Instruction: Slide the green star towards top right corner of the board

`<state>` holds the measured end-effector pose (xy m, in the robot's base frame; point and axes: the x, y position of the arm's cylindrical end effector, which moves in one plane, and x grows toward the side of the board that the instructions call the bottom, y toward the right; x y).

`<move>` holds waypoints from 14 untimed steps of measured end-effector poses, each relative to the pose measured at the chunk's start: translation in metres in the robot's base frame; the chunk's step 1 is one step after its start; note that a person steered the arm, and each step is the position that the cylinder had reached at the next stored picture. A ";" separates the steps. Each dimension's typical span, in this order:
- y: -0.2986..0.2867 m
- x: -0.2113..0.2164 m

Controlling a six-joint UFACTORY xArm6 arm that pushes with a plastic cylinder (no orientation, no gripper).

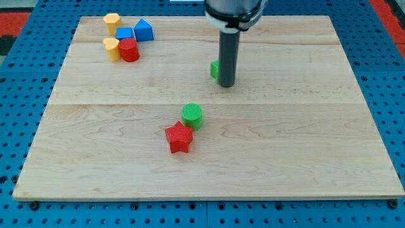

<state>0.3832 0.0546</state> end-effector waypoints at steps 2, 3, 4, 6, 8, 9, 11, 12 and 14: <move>0.013 0.012; -0.013 -0.017; -0.006 -0.068; -0.054 -0.045; 0.047 -0.124; 0.085 -0.127; 0.129 -0.077; 0.135 -0.120; 0.191 0.017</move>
<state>0.3999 0.2454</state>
